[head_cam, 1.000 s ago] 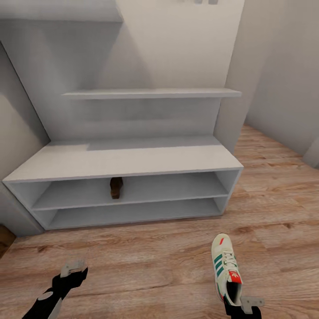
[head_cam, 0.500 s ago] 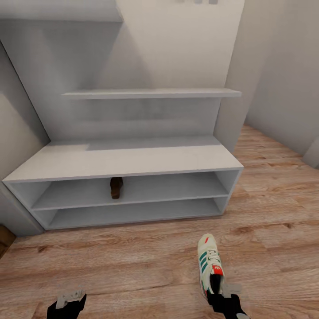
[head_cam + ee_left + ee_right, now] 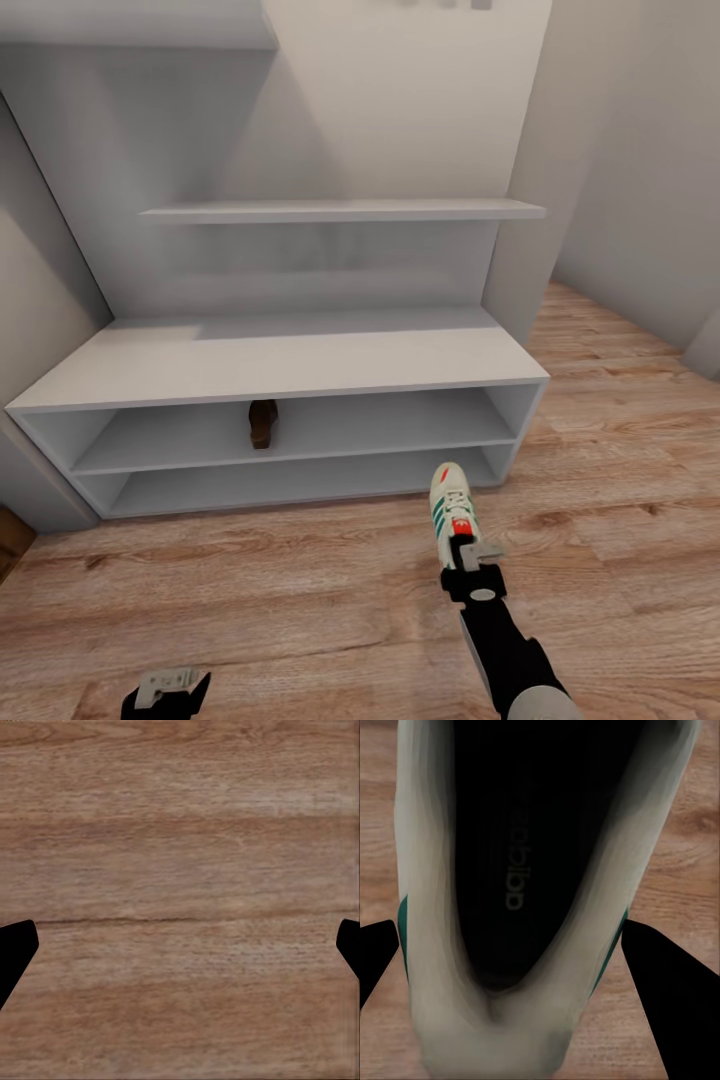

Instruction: Pick up the two gym shoes and the two sandals from the corridor floor and place them onto the hallstand (shoe rack) in the corridor, making sure they are on the rack and not on the floor. Arrange them so the two gym shoes are next to each other and the two sandals are next to each other.

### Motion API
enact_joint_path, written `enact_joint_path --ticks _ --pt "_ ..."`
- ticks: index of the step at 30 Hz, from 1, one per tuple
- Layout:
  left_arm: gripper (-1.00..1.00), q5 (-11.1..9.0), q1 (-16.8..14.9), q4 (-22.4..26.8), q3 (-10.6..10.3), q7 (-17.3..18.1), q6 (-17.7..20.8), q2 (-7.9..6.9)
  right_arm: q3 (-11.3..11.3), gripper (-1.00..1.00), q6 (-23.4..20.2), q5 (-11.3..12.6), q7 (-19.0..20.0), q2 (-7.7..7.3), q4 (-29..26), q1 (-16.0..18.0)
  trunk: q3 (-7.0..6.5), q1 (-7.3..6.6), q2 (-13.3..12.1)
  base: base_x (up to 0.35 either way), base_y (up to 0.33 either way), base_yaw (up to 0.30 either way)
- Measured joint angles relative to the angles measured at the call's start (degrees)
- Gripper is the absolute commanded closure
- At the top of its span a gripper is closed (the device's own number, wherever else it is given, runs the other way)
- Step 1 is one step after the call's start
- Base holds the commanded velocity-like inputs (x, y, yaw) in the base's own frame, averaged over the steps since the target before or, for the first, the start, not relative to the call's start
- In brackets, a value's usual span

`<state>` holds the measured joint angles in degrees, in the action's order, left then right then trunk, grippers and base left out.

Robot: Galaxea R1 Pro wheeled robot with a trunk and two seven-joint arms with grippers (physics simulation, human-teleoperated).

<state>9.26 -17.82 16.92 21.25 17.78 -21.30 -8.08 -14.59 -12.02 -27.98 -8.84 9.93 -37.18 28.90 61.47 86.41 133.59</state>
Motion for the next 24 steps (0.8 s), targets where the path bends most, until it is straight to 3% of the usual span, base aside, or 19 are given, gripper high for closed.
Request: enact_joint_path --ticks 6,13,24 --pt "-1.0 -0.02 0.7 -0.2 0.1 1.54 -0.43 -0.01 1.67 1.0 -0.25 0.26 0.2 0.0 -0.34 0.46 0.0 0.0 0.0 0.0 0.0 0.0" --pt "-1.0 -0.06 1.08 -0.36 0.15 1.48 -0.35 0.05 1.47 1.0 -2.53 0.35 0.65 0.0 -2.3 2.39 0.0 0.0 0.0 0.0 0.0 0.0" --pt "-1.0 -0.04 1.07 -2.59 0.3 1.48 -0.28 -0.09 1.89 1.0 0.6 0.35 0.57 0.0 0.55 1.98 0.0 0.0 0.0 0.0 0.0 0.0"
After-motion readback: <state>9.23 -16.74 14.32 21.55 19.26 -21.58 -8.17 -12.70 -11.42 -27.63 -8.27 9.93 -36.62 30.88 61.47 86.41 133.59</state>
